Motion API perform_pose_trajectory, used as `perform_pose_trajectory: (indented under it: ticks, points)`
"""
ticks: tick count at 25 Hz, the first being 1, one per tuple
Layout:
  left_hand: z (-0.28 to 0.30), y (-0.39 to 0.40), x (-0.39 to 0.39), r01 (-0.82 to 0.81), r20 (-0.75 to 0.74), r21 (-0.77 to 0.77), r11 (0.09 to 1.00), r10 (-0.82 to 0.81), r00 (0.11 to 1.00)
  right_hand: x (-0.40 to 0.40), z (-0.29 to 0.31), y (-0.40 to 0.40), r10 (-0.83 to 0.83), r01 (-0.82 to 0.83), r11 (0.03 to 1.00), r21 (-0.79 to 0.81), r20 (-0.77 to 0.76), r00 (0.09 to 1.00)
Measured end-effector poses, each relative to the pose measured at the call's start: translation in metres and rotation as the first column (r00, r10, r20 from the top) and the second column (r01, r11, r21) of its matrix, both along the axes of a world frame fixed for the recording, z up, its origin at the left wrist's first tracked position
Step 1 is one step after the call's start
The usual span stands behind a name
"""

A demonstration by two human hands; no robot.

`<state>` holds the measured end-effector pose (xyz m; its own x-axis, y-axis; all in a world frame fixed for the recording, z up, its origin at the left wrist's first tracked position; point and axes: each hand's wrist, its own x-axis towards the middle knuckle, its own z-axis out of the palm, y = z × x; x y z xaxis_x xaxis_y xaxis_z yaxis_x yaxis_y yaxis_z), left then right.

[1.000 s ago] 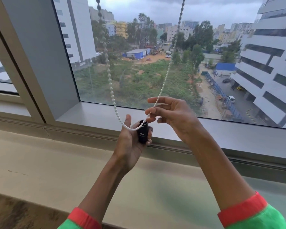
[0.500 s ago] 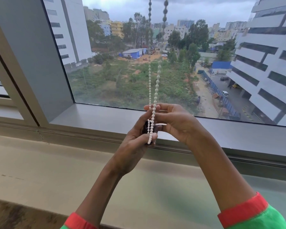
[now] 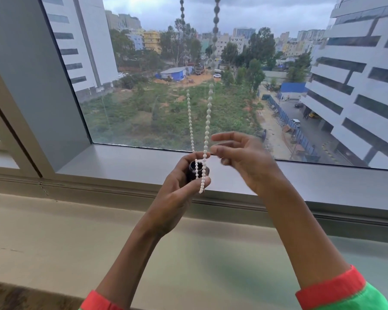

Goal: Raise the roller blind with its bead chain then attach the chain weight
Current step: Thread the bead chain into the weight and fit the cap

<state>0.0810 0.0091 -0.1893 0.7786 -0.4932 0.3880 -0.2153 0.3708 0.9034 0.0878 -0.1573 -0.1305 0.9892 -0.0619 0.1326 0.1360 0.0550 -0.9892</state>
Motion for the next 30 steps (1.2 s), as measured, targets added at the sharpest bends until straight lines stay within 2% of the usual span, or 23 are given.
perform_pose_trajectory:
  ticks: [2,4,5,6,8,10,12,15,17,18,20,21,22,23,25,30]
  points:
    - [-0.001,0.001,0.001,-0.021,-0.017,-0.012,1.000,0.021,1.000,0.002,0.005,-0.022,-0.252,0.290,0.930,-0.225,0.183,0.950]
    - [-0.002,0.003,0.002,-0.042,-0.058,-0.040,0.998,0.040,0.997,0.004,0.004,-0.047,-0.419,0.499,0.809,-0.311,0.291,0.860]
    - [-0.002,0.004,0.003,-0.047,-0.079,-0.047,0.998,0.043,0.996,0.004,0.001,-0.059,-0.439,0.519,0.785,-0.339,0.286,0.852]
    - [-0.001,0.005,0.004,-0.047,-0.091,-0.045,0.998,0.043,0.995,0.003,-0.004,-0.070,-0.412,0.474,0.802,-0.364,0.239,0.880]
    - [0.002,0.006,0.007,-0.033,-0.090,-0.017,0.999,0.031,0.996,0.001,-0.017,-0.082,-0.283,0.286,0.860,-0.423,0.071,0.957]
    - [0.004,0.007,0.008,0.003,-0.064,0.015,1.000,-0.002,0.998,0.003,-0.032,-0.082,-0.230,0.177,0.843,-0.508,-0.043,0.972]
    - [0.005,0.007,0.008,0.043,-0.055,0.012,0.999,-0.042,0.998,0.010,-0.046,-0.077,-0.275,0.215,0.805,-0.552,-0.026,0.961]
    - [0.005,0.005,0.004,0.100,-0.086,-0.072,0.992,-0.106,0.991,0.015,-0.055,-0.069,-0.332,0.335,0.773,-0.539,0.105,0.937]
    - [0.005,0.005,0.002,0.117,-0.102,-0.102,0.988,-0.127,0.987,0.014,-0.054,-0.066,-0.307,0.337,0.810,-0.480,0.141,0.941]
    - [0.006,0.006,0.002,0.119,-0.100,-0.099,0.988,-0.129,0.987,0.013,-0.052,-0.065,-0.271,0.301,0.866,-0.400,0.132,0.954]
    - [0.008,0.006,0.001,0.122,-0.084,-0.068,0.990,-0.127,0.988,0.006,-0.042,-0.057,-0.136,0.141,0.987,-0.072,0.074,0.988]
    - [0.009,0.006,0.000,0.118,-0.071,-0.044,0.992,-0.121,0.990,0.003,-0.037,-0.053,-0.037,0.031,0.993,0.110,0.059,0.998]
    - [0.009,0.006,-0.001,0.113,-0.057,-0.022,0.993,-0.114,0.992,0.000,-0.031,-0.048,0.054,-0.069,0.968,0.240,0.069,0.996]
    - [0.010,0.005,-0.002,0.108,-0.045,-0.010,0.994,-0.109,0.993,-0.003,-0.025,-0.044,0.129,-0.150,0.941,0.304,0.088,0.988]
    - [0.012,0.003,-0.004,0.098,-0.033,-0.008,0.995,-0.098,0.995,-0.009,-0.016,-0.034,0.244,-0.273,0.893,0.357,0.125,0.962]
    - [0.014,-0.001,-0.005,0.061,-0.040,-0.020,0.998,-0.062,0.997,-0.020,-0.007,-0.016,0.313,-0.301,0.815,0.496,0.060,0.948]
